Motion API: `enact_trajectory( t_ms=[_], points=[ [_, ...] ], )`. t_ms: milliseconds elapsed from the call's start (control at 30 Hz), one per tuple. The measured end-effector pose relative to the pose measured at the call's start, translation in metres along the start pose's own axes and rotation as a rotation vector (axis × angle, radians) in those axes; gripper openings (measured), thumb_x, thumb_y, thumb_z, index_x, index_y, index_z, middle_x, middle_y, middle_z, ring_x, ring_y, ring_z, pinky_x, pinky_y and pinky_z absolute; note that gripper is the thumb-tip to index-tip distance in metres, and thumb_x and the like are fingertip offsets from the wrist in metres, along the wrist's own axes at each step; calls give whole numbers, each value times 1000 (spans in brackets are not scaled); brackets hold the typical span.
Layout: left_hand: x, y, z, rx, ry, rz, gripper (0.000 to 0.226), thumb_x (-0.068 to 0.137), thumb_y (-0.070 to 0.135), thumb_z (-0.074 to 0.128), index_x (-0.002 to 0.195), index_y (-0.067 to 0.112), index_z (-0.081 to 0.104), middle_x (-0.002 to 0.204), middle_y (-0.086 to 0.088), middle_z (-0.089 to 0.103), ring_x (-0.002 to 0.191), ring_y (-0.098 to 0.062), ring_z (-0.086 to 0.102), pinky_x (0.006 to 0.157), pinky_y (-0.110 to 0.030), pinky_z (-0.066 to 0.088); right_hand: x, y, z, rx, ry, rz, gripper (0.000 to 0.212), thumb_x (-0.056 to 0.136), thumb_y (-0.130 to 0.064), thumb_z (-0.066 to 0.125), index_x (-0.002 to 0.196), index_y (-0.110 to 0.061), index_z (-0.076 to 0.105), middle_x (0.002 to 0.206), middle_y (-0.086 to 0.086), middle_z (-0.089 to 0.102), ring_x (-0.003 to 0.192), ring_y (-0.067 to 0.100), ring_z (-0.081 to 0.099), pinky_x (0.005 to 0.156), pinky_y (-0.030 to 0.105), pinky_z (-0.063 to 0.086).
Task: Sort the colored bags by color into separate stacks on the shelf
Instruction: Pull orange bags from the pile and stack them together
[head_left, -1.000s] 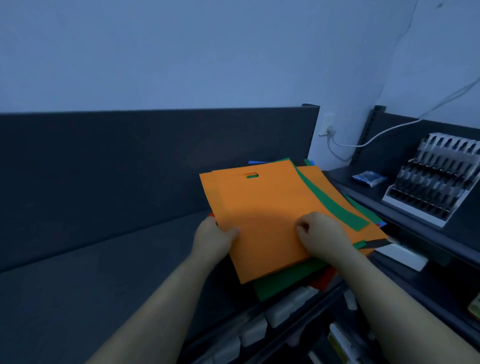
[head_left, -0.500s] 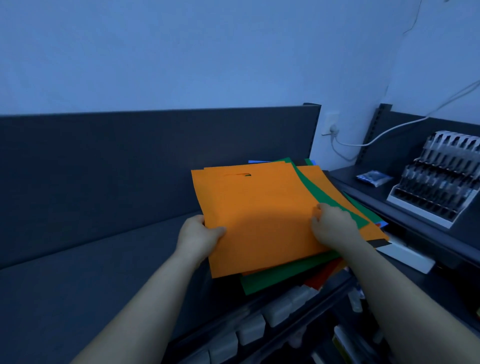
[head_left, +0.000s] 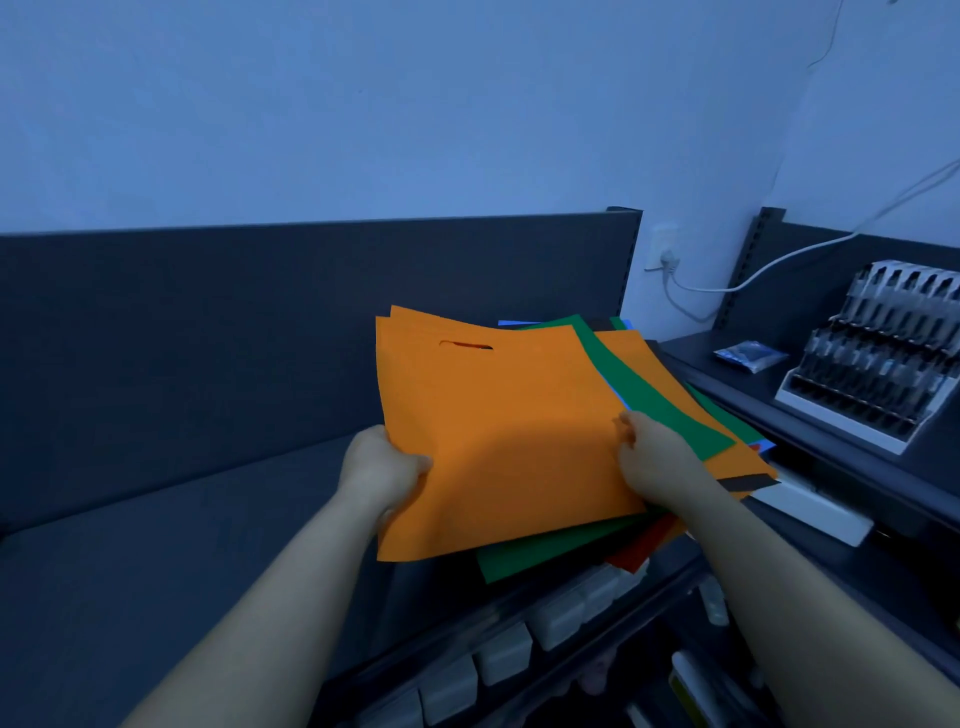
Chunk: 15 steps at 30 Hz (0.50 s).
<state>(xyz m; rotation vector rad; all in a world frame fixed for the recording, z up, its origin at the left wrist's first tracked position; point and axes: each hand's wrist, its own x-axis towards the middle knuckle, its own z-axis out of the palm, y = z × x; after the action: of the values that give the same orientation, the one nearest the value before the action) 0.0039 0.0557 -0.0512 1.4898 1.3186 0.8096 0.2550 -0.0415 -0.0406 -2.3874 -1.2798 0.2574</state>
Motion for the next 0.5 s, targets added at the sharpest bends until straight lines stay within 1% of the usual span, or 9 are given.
enact_trajectory(
  t_ms=[33, 100, 133, 200, 267, 333, 367, 433, 500],
  points=[
    [0, 0, 0, -22, -14, 3, 17, 87, 15, 67, 87, 21, 51, 88, 3, 56, 75, -13, 54, 56, -27, 41, 0, -2, 1, -20, -10, 7, 51, 95, -10, 37, 146, -14, 32, 137, 12, 51, 120, 29, 50, 108, 45, 35],
    [-2, 0, 1, -72, -54, 0, 23, 86, 16, 68, 99, 21, 51, 94, 3, 58, 79, -15, 55, 57, -27, 42, 1, -4, 2, -11, -24, -1, 52, 92, -5, 35, 143, -16, 36, 133, 10, 54, 123, 29, 48, 113, 48, 29],
    [-3, 0, 2, -72, -73, -2, 27, 85, 17, 69, 105, 21, 51, 98, 2, 58, 83, -17, 56, 58, -27, 42, 2, -5, 1, 30, -37, -8, 52, 91, -4, 35, 142, -16, 38, 133, 8, 54, 123, 28, 48, 112, 46, 31],
    [-4, 0, 4, -36, -83, -5, 34, 85, 18, 70, 112, 20, 49, 104, 1, 57, 89, -19, 55, 65, -29, 43, 3, -4, -2, 153, -59, -14, 52, 91, -1, 33, 140, -17, 42, 135, 6, 52, 124, 26, 47, 104, 37, 39],
    [-4, -1, 5, -21, -59, -7, 36, 84, 15, 70, 111, 20, 46, 104, 2, 54, 91, -19, 52, 72, -31, 42, 3, -2, -5, 224, -42, -8, 52, 90, 1, 33, 139, -16, 44, 134, 6, 51, 116, 22, 51, 93, 33, 45],
    [-3, -1, 4, -20, -42, -20, 34, 84, 13, 70, 109, 19, 48, 99, 3, 55, 87, -18, 53, 72, -32, 42, 1, 0, -5, 208, -5, 3, 53, 91, 1, 35, 141, -14, 41, 135, 7, 50, 104, 21, 53, 84, 33, 47],
    [-2, -2, 2, -23, -36, -26, 31, 84, 12, 70, 107, 19, 50, 95, 3, 56, 83, -17, 54, 69, -31, 43, -1, 0, -4, 168, 7, 8, 54, 91, 0, 36, 143, -13, 39, 136, 9, 49, 106, 23, 53, 86, 34, 47],
    [-1, -3, -1, -19, -8, -29, 26, 84, 10, 69, 102, 19, 53, 88, 4, 57, 77, -14, 54, 64, -29, 42, -5, 1, -1, 107, 6, 11, 57, 90, 1, 35, 146, -11, 34, 140, 11, 46, 121, 27, 49, 95, 37, 44],
    [0, -4, -6, -10, 29, -25, 25, 84, 10, 68, 102, 18, 54, 89, 2, 58, 76, -15, 53, 62, -29, 42, -6, 3, 1, 109, 7, 16, 58, 89, 2, 34, 146, -10, 33, 142, 11, 44, 123, 27, 47, 95, 37, 44]
  ],
)
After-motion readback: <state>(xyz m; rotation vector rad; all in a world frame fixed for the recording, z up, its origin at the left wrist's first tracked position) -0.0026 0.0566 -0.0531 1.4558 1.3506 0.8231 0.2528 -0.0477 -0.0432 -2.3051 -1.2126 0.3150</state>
